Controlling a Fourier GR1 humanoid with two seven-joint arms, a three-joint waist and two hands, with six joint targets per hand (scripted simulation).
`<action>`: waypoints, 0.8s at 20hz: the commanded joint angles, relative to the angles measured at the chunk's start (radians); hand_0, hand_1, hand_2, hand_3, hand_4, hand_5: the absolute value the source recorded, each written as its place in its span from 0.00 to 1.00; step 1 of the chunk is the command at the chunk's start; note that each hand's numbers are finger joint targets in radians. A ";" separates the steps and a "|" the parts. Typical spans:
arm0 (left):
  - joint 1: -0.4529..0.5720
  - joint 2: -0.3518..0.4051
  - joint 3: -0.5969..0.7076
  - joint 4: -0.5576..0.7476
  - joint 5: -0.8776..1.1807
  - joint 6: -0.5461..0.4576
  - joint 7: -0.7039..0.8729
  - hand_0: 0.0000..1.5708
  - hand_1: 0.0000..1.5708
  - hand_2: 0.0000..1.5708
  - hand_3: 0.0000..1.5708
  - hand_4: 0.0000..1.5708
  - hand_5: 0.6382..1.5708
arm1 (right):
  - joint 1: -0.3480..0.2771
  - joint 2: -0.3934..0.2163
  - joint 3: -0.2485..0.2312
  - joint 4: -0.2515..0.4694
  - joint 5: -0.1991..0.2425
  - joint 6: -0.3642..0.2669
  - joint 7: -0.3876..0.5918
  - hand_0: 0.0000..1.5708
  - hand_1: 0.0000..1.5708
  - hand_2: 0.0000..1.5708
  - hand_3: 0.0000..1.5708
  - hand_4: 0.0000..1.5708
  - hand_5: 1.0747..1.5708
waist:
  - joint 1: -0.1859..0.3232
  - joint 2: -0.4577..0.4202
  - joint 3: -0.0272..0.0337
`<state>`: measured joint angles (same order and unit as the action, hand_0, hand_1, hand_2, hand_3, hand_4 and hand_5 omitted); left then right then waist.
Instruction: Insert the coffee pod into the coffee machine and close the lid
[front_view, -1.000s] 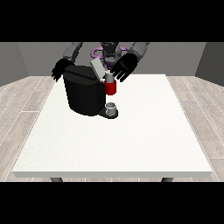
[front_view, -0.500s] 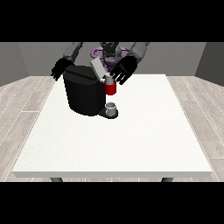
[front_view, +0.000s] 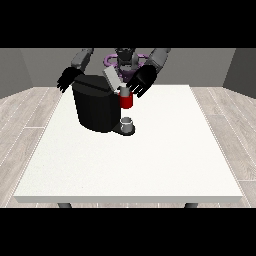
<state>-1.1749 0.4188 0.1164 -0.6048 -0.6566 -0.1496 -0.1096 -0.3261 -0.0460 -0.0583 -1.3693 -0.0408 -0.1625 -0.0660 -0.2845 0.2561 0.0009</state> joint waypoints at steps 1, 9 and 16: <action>-0.013 -0.020 -0.013 0.000 -0.007 -0.023 0.004 0.77 0.77 0.79 0.72 0.29 1.00 | -0.033 0.005 -0.005 0.018 0.000 -0.013 0.011 0.00 0.00 0.00 0.00 0.28 1.00 | 0.018 0.006 -0.0006; 0.025 -0.012 -0.026 -0.007 -0.031 -0.014 -0.019 0.69 0.69 0.72 0.61 0.26 1.00 | 0.009 -0.029 -0.032 0.027 -0.012 0.003 0.027 0.00 0.00 0.00 0.00 0.25 1.00 | 0.022 -0.026 -0.0007; 0.019 -0.018 -0.025 -0.010 -0.041 -0.005 -0.021 0.68 0.68 0.71 0.61 0.23 1.00 | 0.046 0.021 0.004 0.024 0.014 -0.023 -0.036 0.00 0.00 0.00 0.00 0.27 1.00 | 0.022 -0.033 -0.0006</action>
<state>-1.1737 0.4331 0.1048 -0.6071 -0.6909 -0.1531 -0.1372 -0.3146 -0.0491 -0.0662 -1.3621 -0.0446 -0.1608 -0.0806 -0.2777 0.2583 0.0003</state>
